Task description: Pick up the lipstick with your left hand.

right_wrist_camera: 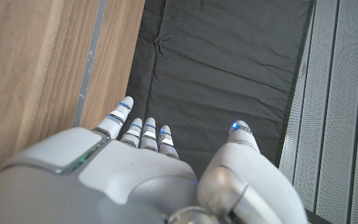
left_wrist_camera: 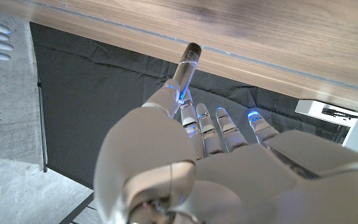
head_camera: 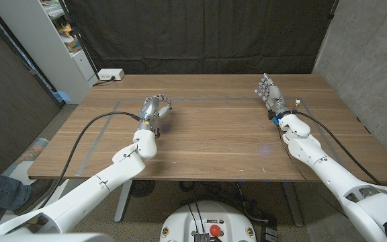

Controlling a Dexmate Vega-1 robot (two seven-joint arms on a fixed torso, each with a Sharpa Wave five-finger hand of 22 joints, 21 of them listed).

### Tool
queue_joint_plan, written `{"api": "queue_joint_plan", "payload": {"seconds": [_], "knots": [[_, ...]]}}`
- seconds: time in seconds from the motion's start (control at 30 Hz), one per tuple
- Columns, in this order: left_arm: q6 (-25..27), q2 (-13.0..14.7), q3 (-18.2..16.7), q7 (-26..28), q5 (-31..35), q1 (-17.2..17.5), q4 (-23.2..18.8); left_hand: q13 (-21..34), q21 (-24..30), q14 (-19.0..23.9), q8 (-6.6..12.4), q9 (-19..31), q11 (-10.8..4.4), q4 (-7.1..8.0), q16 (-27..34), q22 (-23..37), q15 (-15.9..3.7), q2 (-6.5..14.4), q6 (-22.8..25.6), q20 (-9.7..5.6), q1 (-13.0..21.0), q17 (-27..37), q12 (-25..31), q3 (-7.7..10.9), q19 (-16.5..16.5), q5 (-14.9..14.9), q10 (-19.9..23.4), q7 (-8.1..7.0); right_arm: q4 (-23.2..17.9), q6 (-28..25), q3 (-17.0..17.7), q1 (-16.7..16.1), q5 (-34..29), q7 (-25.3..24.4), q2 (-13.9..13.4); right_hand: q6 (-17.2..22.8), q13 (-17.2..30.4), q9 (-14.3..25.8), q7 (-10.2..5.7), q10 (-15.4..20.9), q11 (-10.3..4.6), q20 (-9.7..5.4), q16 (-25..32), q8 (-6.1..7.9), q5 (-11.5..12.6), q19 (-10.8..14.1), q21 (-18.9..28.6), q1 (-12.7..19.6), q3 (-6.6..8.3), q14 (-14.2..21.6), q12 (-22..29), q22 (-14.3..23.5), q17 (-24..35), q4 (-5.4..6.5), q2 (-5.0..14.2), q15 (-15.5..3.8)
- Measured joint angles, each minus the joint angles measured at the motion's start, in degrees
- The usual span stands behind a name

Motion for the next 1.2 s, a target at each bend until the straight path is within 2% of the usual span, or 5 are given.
{"api": "queue_joint_plan", "payload": {"seconds": [0.43, 0.47, 0.67, 1.2], "knots": [[-2.3, 0.4, -2.5, -0.6, -1.9, 0.8, -0.7, 0.0, 0.0, 0.0, -0.28, 0.3, 0.31, 0.0, 0.0, 0.0, 0.0, 0.1, 0.0, 0.0, 0.1, 0.0, 0.0, 0.0, 0.0, 0.5, 0.3, -0.01, -0.4, -0.2, -0.1, 0.2, -0.4, -0.7, 0.0, 0.3, 0.0, 0.0, 0.32, 0.0, 0.0, 0.03, 0.0, 0.0, 0.0, 0.0, 0.0, 0.3, 0.0, 0.0, 0.0, 0.0, 0.0, 0.0, 0.3, 0.0], [-4.0, 0.4, -2.6, -1.6, -3.7, 0.9, -0.8, 0.0, 0.0, 0.0, -0.28, 0.3, 0.32, 0.0, 0.0, 0.0, 0.0, 0.1, 0.0, 0.0, 0.1, 0.0, 0.0, 0.0, 0.0, 0.5, 0.3, -0.01, -0.8, -0.2, -0.1, 0.2, -0.4, -0.8, 0.0, 0.3, 0.0, 0.0, 0.32, 0.0, 0.0, 0.03, 0.0, 0.0, 0.0, 0.0, 0.0, 0.3, 0.0, 0.0, 0.0, 0.0, 0.0, 0.0, 0.3, 0.0], [-5.2, 0.9, -3.4, -2.2, -4.4, 1.1, -1.4, 0.0, 0.0, 0.0, -0.48, 0.3, 0.32, 0.0, 0.0, 0.0, 0.0, 0.1, 0.2, 0.0, 0.1, 0.0, 0.0, 0.0, 0.0, 0.5, 0.3, 0.2, -1.2, -0.3, -0.2, 0.1, -0.5, -1.2, -0.1, 0.3, 0.0, 0.0, 0.32, 0.0, 0.0, 0.02, 0.0, 0.0, 0.0, 0.0, 0.0, 0.3, 0.0, 0.3, 0.0, 0.0, 0.0, 0.0, 0.3, 0.31], [-6.0, 2.6, -4.8, -3.2, -4.5, 1.6, -3.6, 0.0, -0.2, 0.0, -0.93, 0.3, 0.31, 0.23, 0.0, 0.0, -0.01, 0.0, 0.5, 0.09, 0.6, 0.0, -0.4, -0.23, -0.1, 0.5, 0.3, -0.12, -3.0, -0.6, -0.3, -0.4, -1.0, -2.2, -0.3, 0.3, 0.0, 0.0, 0.32, 0.3, -0.3, 0.02, 0.0, 0.0, 0.0, 0.0, 0.0, 0.3, 0.01, 0.3, 0.0, 0.0, 0.0, 0.01, 0.3, 0.3]]}}
